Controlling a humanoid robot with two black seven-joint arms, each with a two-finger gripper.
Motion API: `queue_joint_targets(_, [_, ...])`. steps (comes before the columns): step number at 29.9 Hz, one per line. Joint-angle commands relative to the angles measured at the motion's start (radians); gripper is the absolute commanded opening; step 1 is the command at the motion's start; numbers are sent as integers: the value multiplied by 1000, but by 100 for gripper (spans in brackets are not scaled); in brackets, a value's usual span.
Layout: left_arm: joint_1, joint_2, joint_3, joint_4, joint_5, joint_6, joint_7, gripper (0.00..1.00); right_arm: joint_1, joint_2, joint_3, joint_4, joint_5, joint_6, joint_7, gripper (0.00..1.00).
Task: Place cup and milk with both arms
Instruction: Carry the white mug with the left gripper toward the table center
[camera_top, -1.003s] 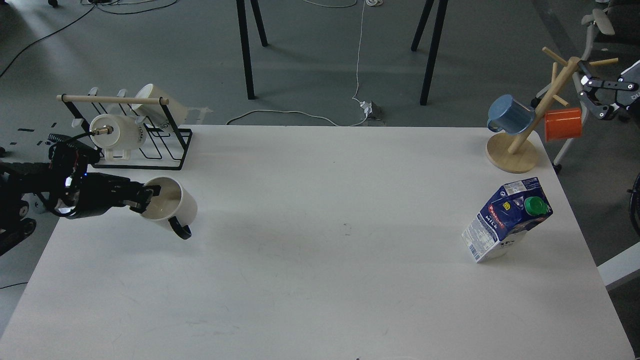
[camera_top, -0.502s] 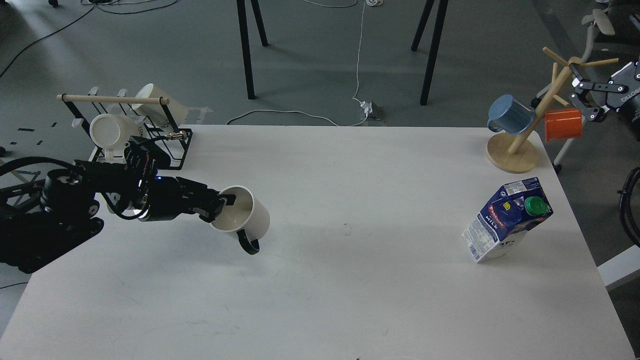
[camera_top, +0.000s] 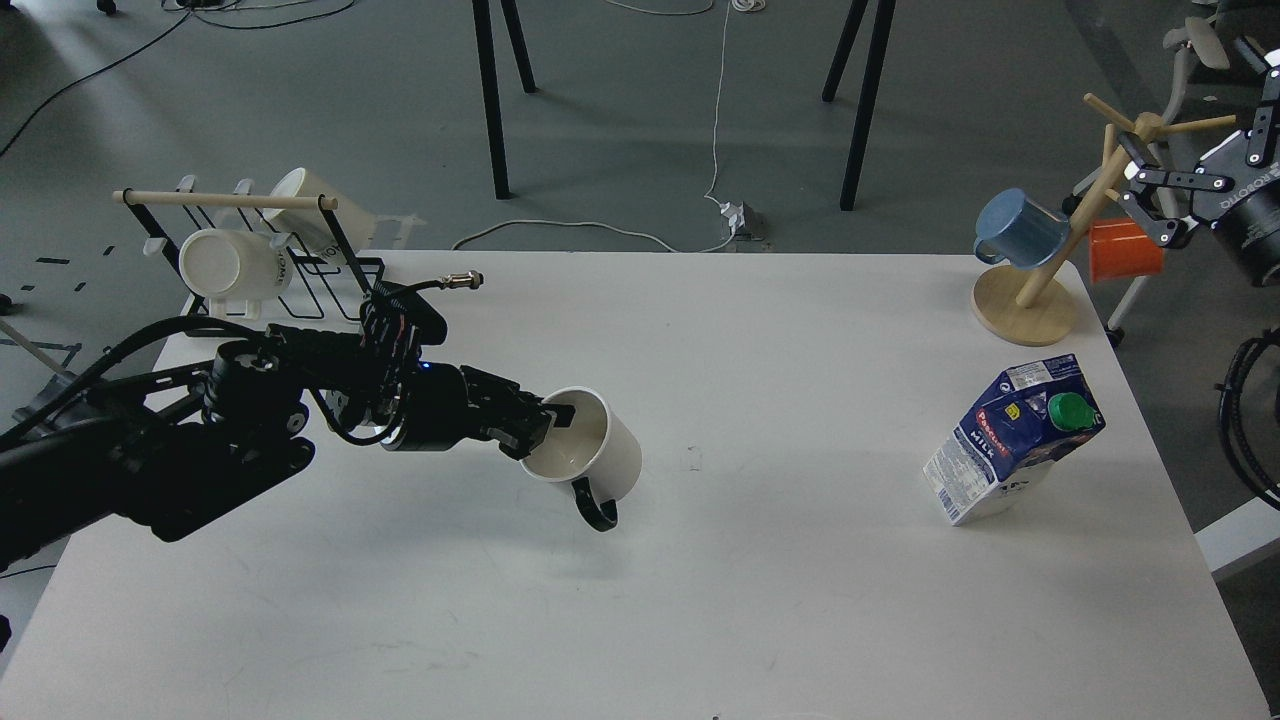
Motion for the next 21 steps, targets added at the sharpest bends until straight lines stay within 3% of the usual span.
queue_joint_targets(1, [2, -6, 0, -1, -1, 0, 0, 0, 0, 13, 9, 2, 0, 0, 0, 99])
queue_joint_targets(21, [-27, -88, 5, -6, -6, -21, 0, 0, 6, 26, 41, -1, 0, 0, 0, 99])
